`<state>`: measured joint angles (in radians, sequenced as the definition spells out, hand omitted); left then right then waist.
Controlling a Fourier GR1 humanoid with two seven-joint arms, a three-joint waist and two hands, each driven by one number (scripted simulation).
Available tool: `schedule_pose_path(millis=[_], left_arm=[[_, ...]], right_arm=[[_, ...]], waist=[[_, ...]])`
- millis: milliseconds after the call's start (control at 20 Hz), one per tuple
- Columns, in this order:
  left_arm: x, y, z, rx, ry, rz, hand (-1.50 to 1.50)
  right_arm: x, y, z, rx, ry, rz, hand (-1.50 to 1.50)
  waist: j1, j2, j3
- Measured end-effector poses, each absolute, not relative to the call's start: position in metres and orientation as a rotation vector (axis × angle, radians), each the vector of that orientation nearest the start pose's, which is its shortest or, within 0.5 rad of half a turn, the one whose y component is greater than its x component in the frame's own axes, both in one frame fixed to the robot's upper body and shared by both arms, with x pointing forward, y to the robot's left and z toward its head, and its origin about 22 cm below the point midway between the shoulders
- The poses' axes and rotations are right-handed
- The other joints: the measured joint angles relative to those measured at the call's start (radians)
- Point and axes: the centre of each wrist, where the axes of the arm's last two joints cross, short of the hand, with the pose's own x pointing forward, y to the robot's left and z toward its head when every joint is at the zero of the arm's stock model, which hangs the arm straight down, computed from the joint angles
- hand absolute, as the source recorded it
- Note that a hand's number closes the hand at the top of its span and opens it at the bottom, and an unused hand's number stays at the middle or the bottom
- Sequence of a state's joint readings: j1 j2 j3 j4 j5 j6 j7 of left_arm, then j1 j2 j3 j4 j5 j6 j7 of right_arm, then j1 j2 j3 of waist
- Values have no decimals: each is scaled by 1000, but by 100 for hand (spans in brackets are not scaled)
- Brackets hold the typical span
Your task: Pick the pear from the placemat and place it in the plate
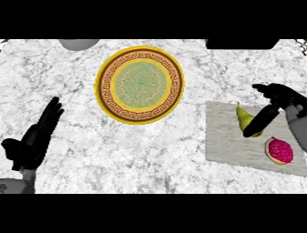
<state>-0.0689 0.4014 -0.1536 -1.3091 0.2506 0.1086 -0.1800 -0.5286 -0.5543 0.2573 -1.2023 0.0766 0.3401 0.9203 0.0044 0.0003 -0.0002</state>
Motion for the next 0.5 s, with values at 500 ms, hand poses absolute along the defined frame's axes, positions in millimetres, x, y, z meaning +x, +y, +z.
schedule_pose_path(millis=[500], left_arm=[[250,301,-26,145,-1523,-147,0]], right_arm=[[360,-276,54,-557,-503,813,-150]], waist=[[1,0,0]])
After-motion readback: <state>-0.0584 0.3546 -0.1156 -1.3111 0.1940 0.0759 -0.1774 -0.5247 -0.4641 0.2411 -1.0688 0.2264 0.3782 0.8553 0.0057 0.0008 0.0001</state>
